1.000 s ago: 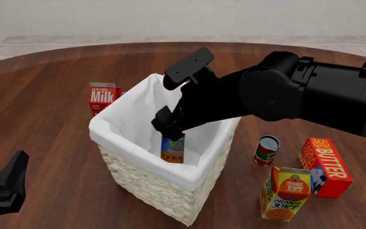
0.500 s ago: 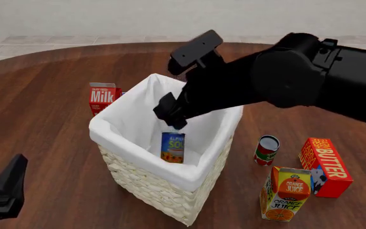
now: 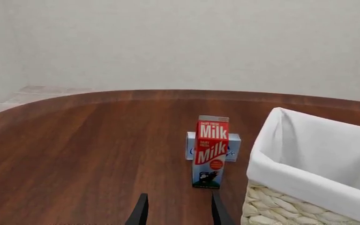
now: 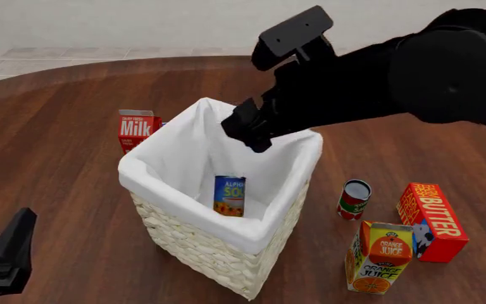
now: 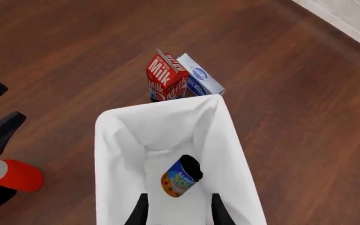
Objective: Pick up the alphabet soup and the tomato sauce, and put them in the basket.
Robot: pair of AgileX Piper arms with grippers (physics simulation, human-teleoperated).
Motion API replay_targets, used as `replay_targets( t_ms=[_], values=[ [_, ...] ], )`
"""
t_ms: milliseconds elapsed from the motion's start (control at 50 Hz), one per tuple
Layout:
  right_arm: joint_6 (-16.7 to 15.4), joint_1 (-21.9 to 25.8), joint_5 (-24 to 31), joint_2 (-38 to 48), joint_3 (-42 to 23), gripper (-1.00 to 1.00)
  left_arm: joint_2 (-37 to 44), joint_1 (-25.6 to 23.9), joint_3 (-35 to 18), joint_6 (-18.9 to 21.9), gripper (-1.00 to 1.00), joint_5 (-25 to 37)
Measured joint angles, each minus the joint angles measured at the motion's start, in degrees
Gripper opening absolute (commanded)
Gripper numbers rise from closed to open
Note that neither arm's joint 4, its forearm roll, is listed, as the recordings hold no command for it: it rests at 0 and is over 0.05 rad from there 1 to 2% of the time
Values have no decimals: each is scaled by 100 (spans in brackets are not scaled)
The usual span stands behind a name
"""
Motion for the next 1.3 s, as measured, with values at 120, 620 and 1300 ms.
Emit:
replay_targets(
  t_ms=[120,620,1300],
  values=[
    [8,-82,31,-103,10,100,52,-7,0,10,100,-43],
    [3,-623,74,-442,193,100,143,-26,0,33,100,-106],
    [-127,-1565,65,-476,274,100,192,-93,0,64,100,-122]
  ],
)
